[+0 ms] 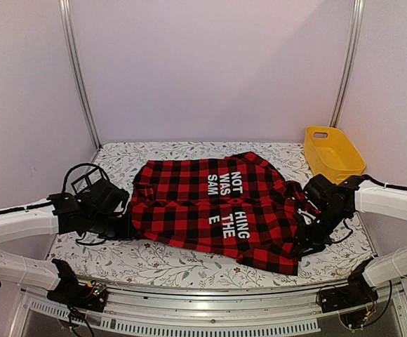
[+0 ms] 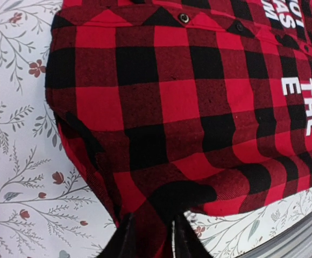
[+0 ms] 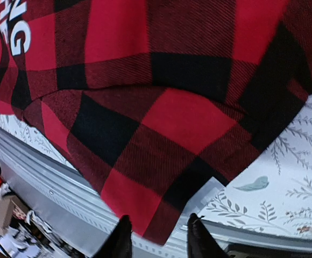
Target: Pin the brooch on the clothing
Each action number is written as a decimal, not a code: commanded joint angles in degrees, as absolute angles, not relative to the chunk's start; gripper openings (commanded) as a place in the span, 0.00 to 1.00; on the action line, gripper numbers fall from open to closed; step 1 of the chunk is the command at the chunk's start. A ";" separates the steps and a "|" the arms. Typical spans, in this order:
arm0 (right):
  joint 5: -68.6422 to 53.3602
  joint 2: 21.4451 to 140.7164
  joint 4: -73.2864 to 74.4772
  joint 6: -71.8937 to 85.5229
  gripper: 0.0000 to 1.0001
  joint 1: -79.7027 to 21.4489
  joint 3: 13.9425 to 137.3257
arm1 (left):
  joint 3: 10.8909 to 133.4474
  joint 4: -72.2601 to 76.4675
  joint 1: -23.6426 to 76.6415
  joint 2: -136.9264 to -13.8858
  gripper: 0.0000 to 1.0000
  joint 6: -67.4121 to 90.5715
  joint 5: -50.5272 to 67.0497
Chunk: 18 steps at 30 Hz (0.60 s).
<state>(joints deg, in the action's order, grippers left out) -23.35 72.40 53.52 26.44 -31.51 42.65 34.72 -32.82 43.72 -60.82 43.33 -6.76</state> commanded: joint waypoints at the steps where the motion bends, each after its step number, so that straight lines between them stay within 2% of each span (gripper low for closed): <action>1: -16.98 71.47 59.93 27.74 0.56 -31.86 49.46 | 35.17 -36.96 45.03 -58.16 0.42 48.27 -12.29; 2: -13.69 71.73 59.82 28.26 0.63 -31.78 51.74 | 35.67 -37.90 45.45 -57.17 0.50 49.16 -14.41; 3: -10.31 72.16 59.39 28.56 0.66 -31.62 53.76 | 36.30 -38.33 46.16 -55.93 0.56 49.50 -16.75; 5: -4.98 72.86 56.79 29.09 0.65 -30.30 55.25 | 37.87 -38.04 47.83 -52.60 0.59 49.01 -21.20; 11: -1.21 76.99 39.03 28.54 0.54 -20.54 51.42 | 36.07 -27.18 49.07 -48.35 0.54 41.18 -26.65; 18: 2.18 89.56 27.97 24.64 0.55 -14.90 55.49 | 35.70 -16.71 48.90 -64.06 0.50 36.95 -26.87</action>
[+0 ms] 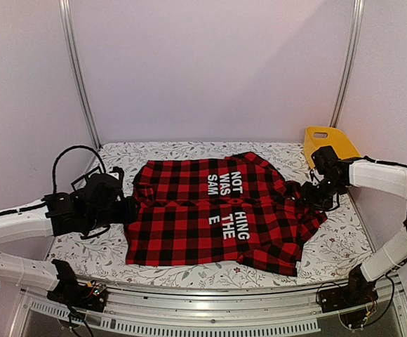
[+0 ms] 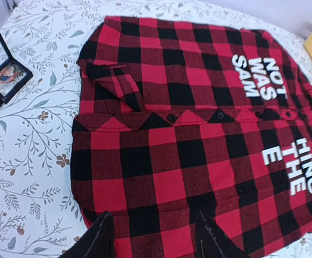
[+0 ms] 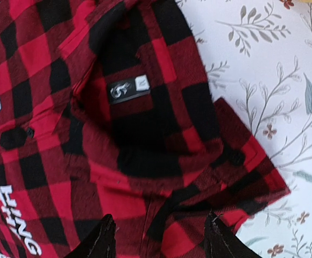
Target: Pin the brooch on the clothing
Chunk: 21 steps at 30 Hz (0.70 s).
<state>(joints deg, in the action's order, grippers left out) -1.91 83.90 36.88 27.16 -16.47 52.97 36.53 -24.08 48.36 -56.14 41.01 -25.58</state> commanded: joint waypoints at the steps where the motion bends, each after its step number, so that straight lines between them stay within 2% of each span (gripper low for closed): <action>1: 2.74 91.54 27.42 24.35 0.56 -14.80 55.80 | 35.62 -14.90 48.82 -66.26 0.50 36.03 -26.24; 5: 1.64 97.32 24.30 24.30 0.58 -14.05 55.60 | 35.42 -9.54 47.38 -74.82 0.51 34.04 -22.63; 6: 0.70 98.89 23.66 24.20 0.55 -14.04 55.63 | 35.66 -9.02 46.99 -76.94 0.51 33.61 -21.94; 7: 0.60 99.74 23.24 24.25 0.49 -14.03 55.48 | 35.94 -8.67 46.86 -79.11 0.51 33.14 -21.55; 12: 1.59 100.96 23.61 25.43 0.05 -14.06 53.28 | 37.11 -10.28 46.85 -88.54 0.51 33.10 -18.11; 13: 2.00 100.14 24.06 25.77 0.00 -14.06 52.54 | 36.93 -10.88 46.90 -89.66 0.51 34.21 -17.15; 21: 2.12 92.25 31.14 27.74 0.00 -14.06 46.94 | 31.99 -18.72 51.64 -89.53 0.50 46.12 -12.60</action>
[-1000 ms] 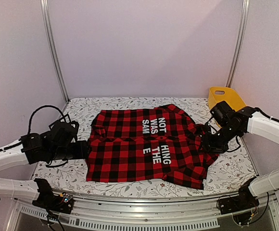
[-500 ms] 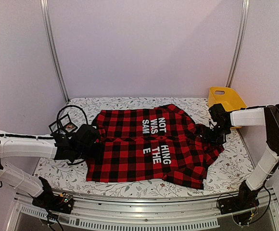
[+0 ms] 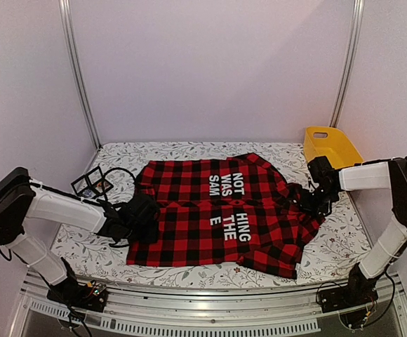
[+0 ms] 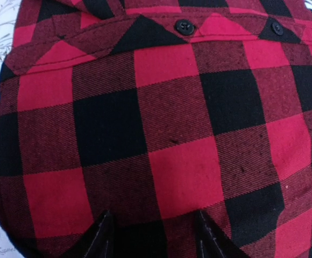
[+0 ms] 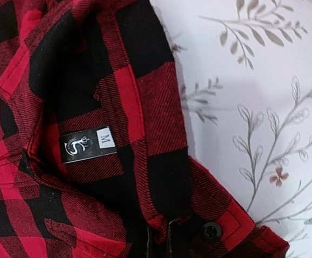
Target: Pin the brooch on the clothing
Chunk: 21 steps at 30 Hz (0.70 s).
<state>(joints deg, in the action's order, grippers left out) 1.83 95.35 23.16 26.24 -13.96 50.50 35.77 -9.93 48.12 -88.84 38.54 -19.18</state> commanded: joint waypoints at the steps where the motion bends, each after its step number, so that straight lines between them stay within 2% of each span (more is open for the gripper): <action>1: 1.83 90.74 32.01 27.98 0.00 -14.06 46.31 | 31.60 -20.17 53.16 -88.89 0.50 47.71 -12.34; 10: -3.23 74.85 40.89 31.69 0.02 -14.30 41.96 | 30.43 -32.04 61.77 -77.87 0.51 56.68 -14.34; 11: -3.86 72.97 41.56 32.47 0.05 -14.36 42.50 | 30.59 -33.09 61.76 -75.98 0.51 56.19 -15.47; 13: -2.98 70.18 43.13 32.78 0.20 -14.35 44.49 | 31.99 -34.53 61.52 -72.12 0.53 53.59 -20.28; 16: 2.59 68.21 45.79 30.74 0.31 -14.41 50.33 | 35.89 -32.38 59.02 -66.40 0.58 44.76 -26.04; 19: 1.86 68.73 45.85 25.39 0.48 -14.38 59.24 | 38.66 -25.20 52.87 -60.95 0.59 35.47 -25.28; 21: -0.31 70.16 45.26 21.54 0.54 -14.40 65.03 | 38.58 -18.05 47.74 -58.37 0.61 29.74 -21.31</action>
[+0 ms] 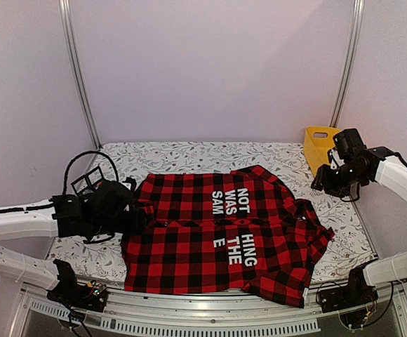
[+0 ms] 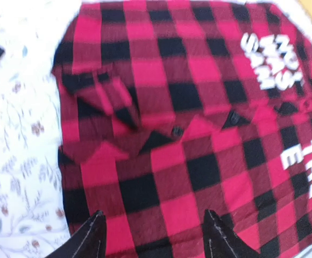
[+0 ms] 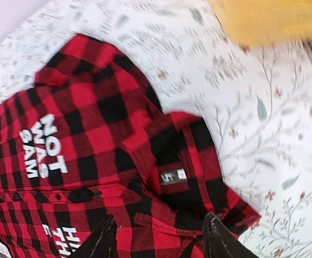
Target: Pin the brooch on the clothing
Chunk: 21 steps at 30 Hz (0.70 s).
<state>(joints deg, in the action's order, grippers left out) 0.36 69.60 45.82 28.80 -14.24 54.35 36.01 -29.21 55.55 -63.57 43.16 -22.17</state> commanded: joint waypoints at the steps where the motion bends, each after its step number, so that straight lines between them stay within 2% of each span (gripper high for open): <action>1: -1.92 71.06 44.80 19.95 0.56 -14.34 67.74 | 38.44 -14.71 45.22 -57.59 0.63 27.28 -19.20; 5: -5.10 78.53 42.95 12.03 0.64 -14.39 78.47 | 40.70 -7.48 34.46 -59.16 0.74 22.28 -9.16; 9: -8.61 87.19 40.80 7.96 0.75 -14.41 86.40 | 45.09 -6.09 28.94 -66.30 0.84 18.73 -3.43; 12: -10.60 94.69 38.15 6.29 0.81 -14.35 90.78 | 48.55 -5.34 24.41 -73.27 0.87 18.21 1.61; 16: -13.53 106.13 37.46 5.25 0.82 -14.49 100.64 | 53.26 -3.53 18.66 -83.42 0.87 20.61 7.53; 21: -11.76 122.74 38.00 2.89 0.80 -14.58 113.46 | 60.13 -1.38 17.01 -94.92 0.87 20.25 9.51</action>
<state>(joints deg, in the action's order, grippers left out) -11.27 113.58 38.26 5.98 -14.24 105.49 54.92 -4.60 18.00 -88.33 21.08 4.89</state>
